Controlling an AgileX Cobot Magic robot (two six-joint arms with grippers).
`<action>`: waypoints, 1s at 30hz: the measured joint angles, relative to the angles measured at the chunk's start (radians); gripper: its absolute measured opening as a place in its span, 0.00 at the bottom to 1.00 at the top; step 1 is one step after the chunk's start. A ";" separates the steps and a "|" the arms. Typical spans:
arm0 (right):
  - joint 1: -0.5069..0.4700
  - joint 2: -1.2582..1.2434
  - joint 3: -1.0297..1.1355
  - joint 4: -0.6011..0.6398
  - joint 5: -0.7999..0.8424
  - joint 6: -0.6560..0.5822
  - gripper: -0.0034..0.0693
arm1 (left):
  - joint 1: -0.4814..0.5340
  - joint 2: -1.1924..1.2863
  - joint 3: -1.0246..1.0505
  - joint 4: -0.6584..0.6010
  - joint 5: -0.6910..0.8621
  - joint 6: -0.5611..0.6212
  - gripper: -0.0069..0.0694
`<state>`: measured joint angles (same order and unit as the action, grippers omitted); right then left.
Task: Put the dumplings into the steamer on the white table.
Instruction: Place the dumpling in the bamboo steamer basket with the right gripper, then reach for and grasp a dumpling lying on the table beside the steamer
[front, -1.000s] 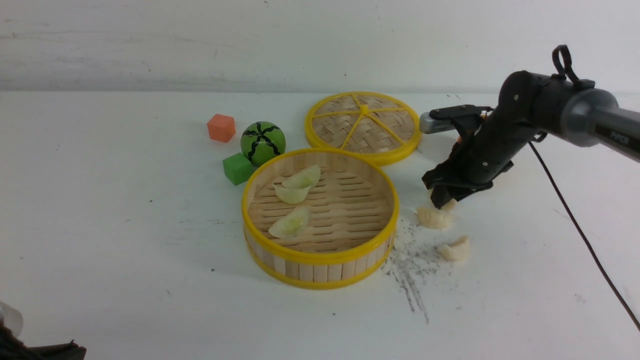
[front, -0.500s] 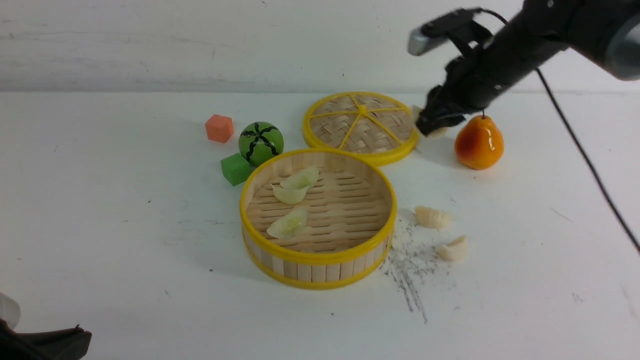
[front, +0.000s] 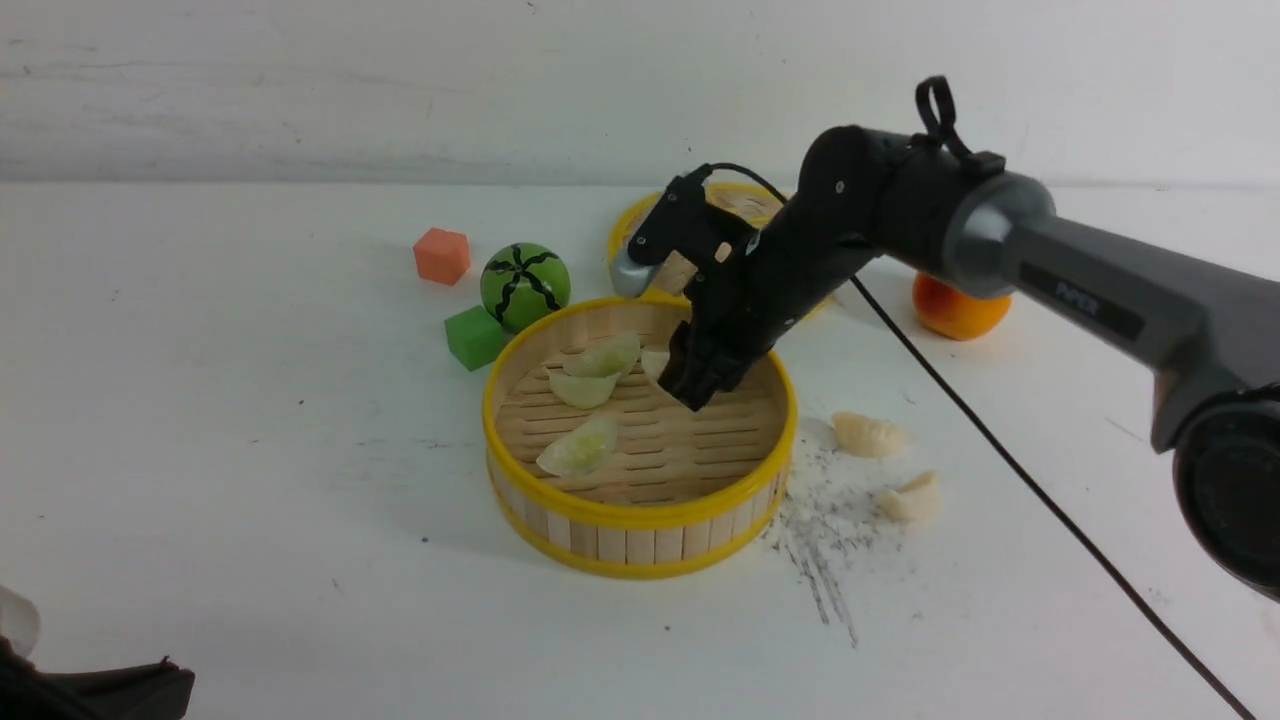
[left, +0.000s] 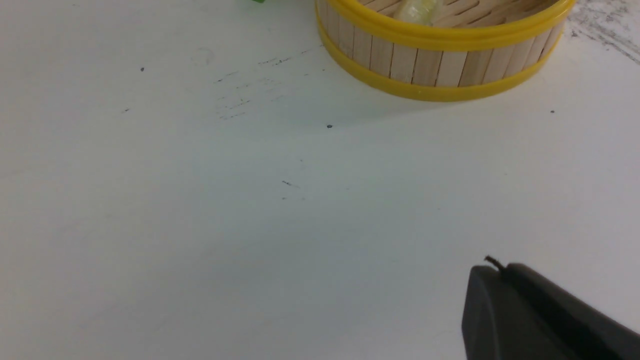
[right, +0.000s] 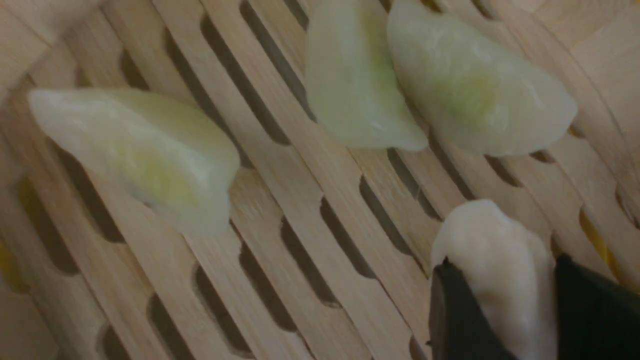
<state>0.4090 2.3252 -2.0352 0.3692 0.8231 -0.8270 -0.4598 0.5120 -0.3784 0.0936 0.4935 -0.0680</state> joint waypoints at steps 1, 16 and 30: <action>-0.001 0.002 0.000 -0.007 -0.002 0.003 0.37 | 0.000 0.000 0.000 -0.002 0.001 0.000 0.07; -0.014 -0.155 0.001 -0.058 0.017 0.058 0.71 | 0.000 0.000 0.001 -0.005 0.016 0.000 0.07; -0.220 -0.395 0.437 -0.138 0.102 -0.017 0.67 | 0.000 0.000 0.001 -0.026 -0.003 0.000 0.07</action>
<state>0.1887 1.9305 -1.5983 0.2317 0.9253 -0.8444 -0.4598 0.5120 -0.3774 0.0681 0.4909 -0.0680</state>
